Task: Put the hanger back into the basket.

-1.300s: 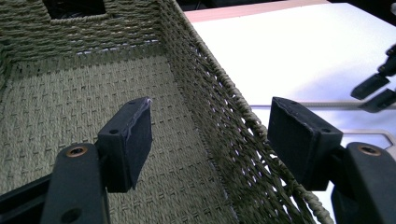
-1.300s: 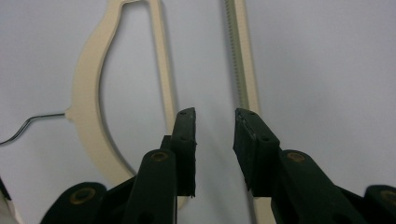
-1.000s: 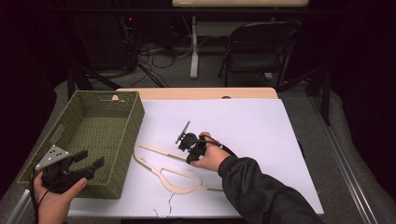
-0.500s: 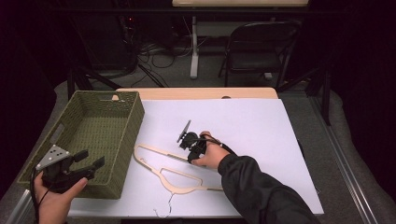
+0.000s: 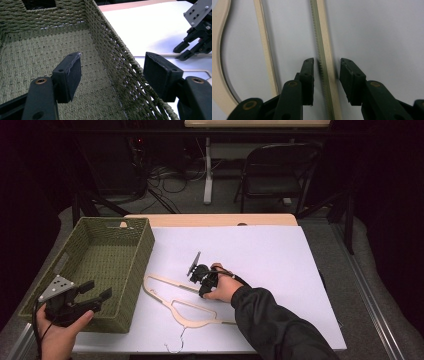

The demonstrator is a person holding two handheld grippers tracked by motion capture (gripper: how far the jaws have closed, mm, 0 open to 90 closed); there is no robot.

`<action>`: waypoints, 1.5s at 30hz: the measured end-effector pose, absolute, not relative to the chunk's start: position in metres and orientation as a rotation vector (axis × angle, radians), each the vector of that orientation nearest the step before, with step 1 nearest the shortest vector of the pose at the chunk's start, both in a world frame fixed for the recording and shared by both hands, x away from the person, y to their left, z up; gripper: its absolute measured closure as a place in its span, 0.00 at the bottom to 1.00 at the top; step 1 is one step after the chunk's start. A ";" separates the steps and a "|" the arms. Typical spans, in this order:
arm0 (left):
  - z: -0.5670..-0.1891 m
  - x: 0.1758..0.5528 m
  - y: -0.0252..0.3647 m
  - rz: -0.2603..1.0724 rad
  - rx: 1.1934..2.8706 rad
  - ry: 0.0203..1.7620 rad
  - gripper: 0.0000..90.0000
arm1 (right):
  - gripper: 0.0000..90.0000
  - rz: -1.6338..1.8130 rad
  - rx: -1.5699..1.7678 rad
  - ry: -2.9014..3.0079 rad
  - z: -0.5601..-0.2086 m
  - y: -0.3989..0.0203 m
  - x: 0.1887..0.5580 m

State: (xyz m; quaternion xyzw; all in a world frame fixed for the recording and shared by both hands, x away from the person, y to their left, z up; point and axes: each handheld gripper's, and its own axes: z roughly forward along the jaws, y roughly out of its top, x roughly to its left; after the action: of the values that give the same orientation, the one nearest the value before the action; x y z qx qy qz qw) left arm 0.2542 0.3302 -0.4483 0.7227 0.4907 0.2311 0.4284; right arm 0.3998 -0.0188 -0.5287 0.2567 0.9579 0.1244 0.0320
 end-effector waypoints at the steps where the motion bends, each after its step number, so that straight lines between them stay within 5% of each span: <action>1: -0.448 0.254 0.330 0.577 1.805 1.225 0.34 | 0.71 0.406 0.789 2.946 -0.530 -0.019 0.400; 13: -0.449 0.255 0.329 0.574 1.810 1.225 0.34 | 0.72 0.415 0.805 2.946 -0.530 -0.011 0.404; 31: -0.448 0.255 0.329 0.573 1.807 1.226 0.34 | 0.88 0.341 0.801 2.949 -0.529 -0.004 0.404; 45: -0.445 0.252 0.323 0.581 1.815 1.196 0.35 | 0.89 0.422 0.826 3.005 -0.526 -0.019 0.405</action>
State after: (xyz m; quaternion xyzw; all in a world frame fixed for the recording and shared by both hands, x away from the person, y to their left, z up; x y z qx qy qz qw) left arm 0.2525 0.3227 -0.4449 0.7279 0.4797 0.2328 0.4310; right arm 0.4047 -0.0194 -0.5262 0.2625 0.9556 0.1341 -0.0017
